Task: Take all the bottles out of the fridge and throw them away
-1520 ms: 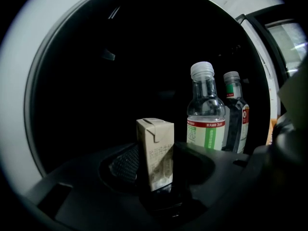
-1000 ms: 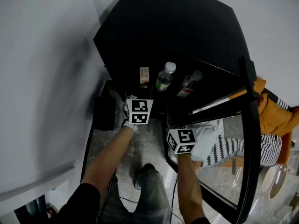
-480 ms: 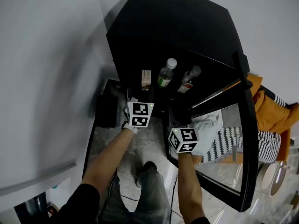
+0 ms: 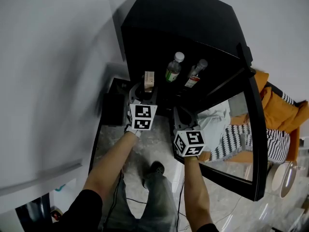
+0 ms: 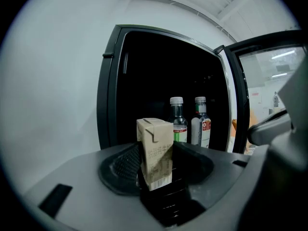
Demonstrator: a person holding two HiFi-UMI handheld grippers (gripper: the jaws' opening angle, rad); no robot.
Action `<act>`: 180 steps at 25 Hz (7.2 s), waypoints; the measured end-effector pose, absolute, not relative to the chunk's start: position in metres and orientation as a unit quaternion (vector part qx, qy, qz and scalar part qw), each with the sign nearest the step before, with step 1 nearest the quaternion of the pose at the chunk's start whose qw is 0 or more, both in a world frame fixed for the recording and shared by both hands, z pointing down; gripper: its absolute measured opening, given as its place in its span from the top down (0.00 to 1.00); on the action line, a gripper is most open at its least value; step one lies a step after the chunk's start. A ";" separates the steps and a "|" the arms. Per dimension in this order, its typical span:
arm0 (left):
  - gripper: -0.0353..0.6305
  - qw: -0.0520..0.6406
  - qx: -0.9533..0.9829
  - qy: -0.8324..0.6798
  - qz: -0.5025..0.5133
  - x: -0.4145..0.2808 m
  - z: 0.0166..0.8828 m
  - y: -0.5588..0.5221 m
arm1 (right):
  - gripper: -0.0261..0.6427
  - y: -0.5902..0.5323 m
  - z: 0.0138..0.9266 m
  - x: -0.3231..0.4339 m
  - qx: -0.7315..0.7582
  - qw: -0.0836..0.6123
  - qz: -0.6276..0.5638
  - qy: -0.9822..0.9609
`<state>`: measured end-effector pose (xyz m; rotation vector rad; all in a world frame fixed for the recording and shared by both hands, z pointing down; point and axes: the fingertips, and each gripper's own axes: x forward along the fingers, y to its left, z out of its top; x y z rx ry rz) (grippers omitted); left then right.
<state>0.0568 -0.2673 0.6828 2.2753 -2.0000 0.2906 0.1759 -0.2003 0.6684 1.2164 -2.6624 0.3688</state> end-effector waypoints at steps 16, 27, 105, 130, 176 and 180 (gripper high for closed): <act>0.64 0.039 0.780 -0.619 0.085 0.065 0.591 -0.194 | 0.96 -0.160 0.588 0.187 0.426 0.097 0.124 -0.891; 0.65 0.040 0.784 -0.616 0.067 0.030 0.451 -0.102 | 0.96 -0.120 0.453 0.160 0.414 0.068 0.136 -0.897; 0.65 0.209 0.719 -0.651 0.122 -0.171 0.786 -0.052 | 0.96 -0.098 0.777 -0.068 0.279 0.206 0.232 -0.909; 0.65 0.265 0.722 -0.624 0.141 -0.189 0.911 -0.133 | 0.96 -0.145 0.870 -0.078 0.291 0.246 0.257 -0.888; 0.94 0.258 0.741 -0.619 0.041 -0.092 0.560 -0.089 | 0.96 -0.108 0.530 0.032 0.361 0.161 0.233 -0.889; 0.94 0.242 0.760 -0.602 0.032 -0.062 0.499 -0.104 | 0.96 -0.108 0.475 0.053 0.390 0.123 0.238 -0.881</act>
